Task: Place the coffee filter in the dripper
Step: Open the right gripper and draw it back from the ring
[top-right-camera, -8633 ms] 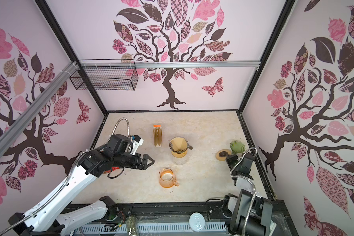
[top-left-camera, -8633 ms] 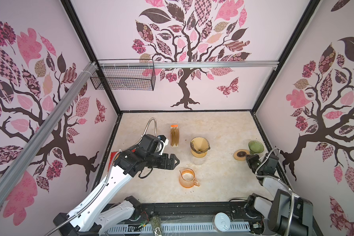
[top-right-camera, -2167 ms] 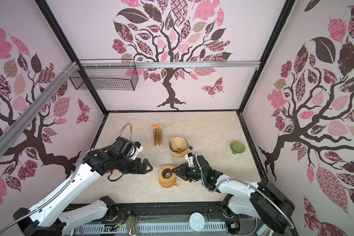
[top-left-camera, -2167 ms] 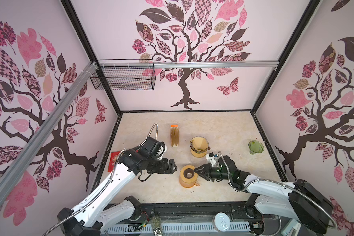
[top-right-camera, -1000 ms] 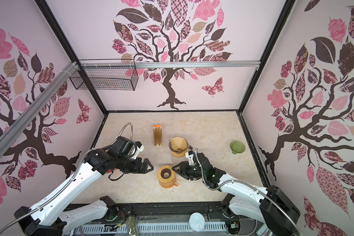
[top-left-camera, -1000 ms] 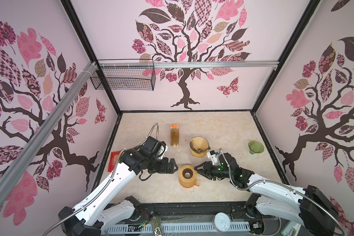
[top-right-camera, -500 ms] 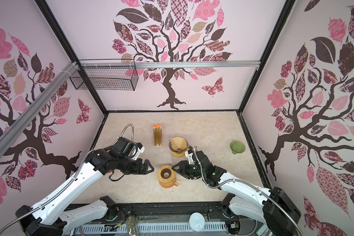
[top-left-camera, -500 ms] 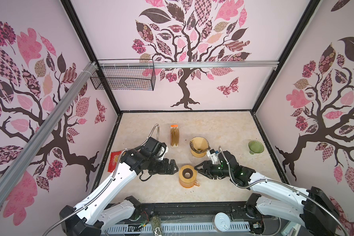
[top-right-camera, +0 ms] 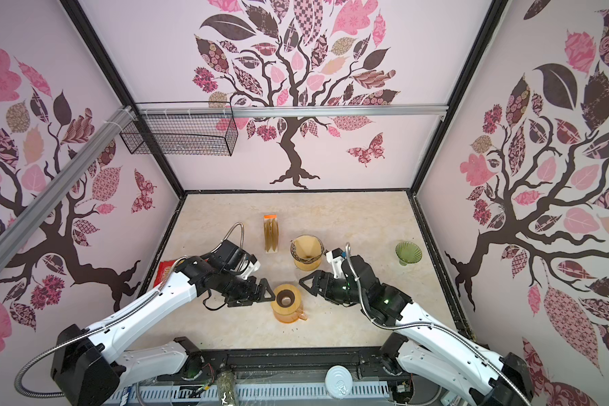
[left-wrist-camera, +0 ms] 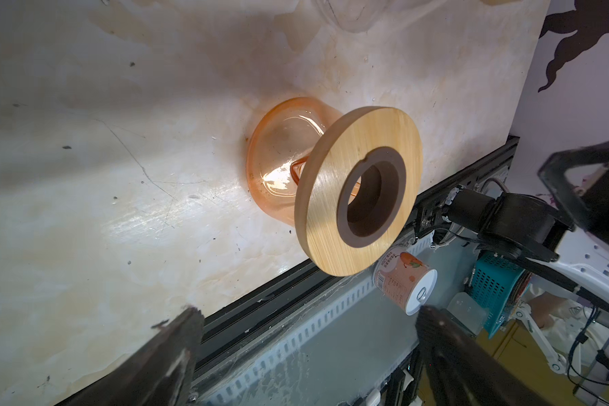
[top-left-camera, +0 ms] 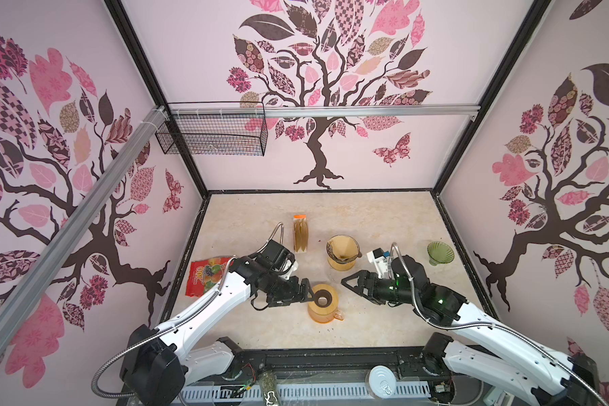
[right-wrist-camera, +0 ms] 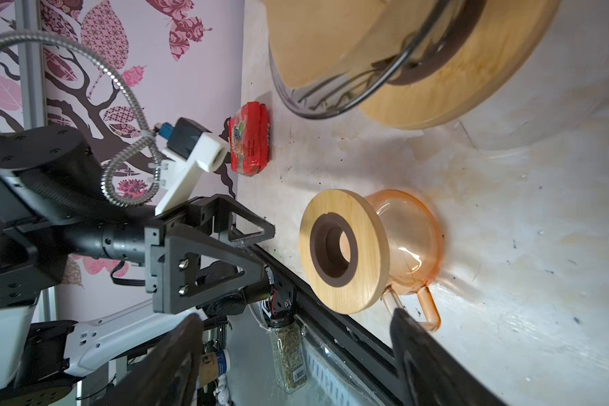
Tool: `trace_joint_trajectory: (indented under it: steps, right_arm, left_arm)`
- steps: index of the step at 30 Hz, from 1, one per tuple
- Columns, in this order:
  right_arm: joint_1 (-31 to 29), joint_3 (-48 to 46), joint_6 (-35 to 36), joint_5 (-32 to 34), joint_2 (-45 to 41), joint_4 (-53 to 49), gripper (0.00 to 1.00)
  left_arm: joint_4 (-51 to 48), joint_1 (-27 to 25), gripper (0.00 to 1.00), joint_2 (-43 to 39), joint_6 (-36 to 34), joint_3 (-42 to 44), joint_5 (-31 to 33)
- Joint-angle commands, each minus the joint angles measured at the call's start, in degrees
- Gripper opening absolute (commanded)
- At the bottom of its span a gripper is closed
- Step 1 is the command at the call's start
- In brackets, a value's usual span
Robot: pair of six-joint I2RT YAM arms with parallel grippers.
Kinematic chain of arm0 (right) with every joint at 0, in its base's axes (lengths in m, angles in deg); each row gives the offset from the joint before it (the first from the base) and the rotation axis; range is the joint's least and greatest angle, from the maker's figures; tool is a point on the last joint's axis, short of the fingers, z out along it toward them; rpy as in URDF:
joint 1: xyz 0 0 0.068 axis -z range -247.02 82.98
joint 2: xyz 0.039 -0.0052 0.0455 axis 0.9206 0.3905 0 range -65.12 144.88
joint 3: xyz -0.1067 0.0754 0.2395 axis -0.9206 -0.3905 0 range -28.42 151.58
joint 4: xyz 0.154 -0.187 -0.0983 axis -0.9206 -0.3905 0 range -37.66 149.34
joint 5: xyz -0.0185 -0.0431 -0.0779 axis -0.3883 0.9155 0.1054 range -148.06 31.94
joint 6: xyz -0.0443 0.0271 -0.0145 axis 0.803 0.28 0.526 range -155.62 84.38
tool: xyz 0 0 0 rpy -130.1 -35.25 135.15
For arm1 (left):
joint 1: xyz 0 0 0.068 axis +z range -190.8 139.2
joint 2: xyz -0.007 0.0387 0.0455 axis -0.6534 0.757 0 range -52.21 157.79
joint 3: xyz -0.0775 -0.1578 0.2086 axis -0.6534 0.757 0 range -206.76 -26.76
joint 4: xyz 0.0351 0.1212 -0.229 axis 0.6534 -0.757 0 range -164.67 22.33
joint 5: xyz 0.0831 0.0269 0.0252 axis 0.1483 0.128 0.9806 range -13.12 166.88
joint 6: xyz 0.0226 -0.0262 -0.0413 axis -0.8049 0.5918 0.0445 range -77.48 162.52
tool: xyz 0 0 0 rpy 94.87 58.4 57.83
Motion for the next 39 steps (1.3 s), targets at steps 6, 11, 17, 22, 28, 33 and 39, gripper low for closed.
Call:
trace_joint_trajectory:
  steps: [6, 11, 17, 22, 28, 33, 39]
  right_arm:
    - [0.34, 11.44, 6.65, 3.48, -1.06, -13.54, 1.00]
    - [3.26, 15.27, 9.62, 1.07, -0.55, -17.79, 1.00]
    - [5.32, 17.60, 10.61, -1.04, -1.13, -19.02, 1.00]
    - [5.66, 17.98, 10.95, -1.69, -1.14, -19.19, 1.00]
    - [5.94, 18.40, 11.04, -1.30, -1.78, -19.67, 1.00]
    - [6.84, 19.59, 12.14, 0.19, -1.64, -22.06, 1.00]
    - [7.67, 22.21, 13.84, 2.55, -0.38, -25.02, 1.00]
  left_arm:
    - [18.47, 0.28, 0.98, 1.67, 10.11, 7.29, -4.99]
    - [26.63, 0.20, 0.98, 3.26, 14.38, 10.33, -6.44]
    - [28.62, -0.37, 0.98, 4.17, 14.40, 10.63, -6.53]
    - [30.48, -1.88, 0.98, 5.78, 14.76, 10.61, -7.16]
    - [31.65, -3.64, 0.98, 7.04, 15.61, 10.62, -6.54]
    - [32.14, -4.96, 0.98, 7.99, 15.60, 10.14, -6.71]
    - [32.75, -6.41, 0.98, 9.24, 15.99, 9.12, -6.78]
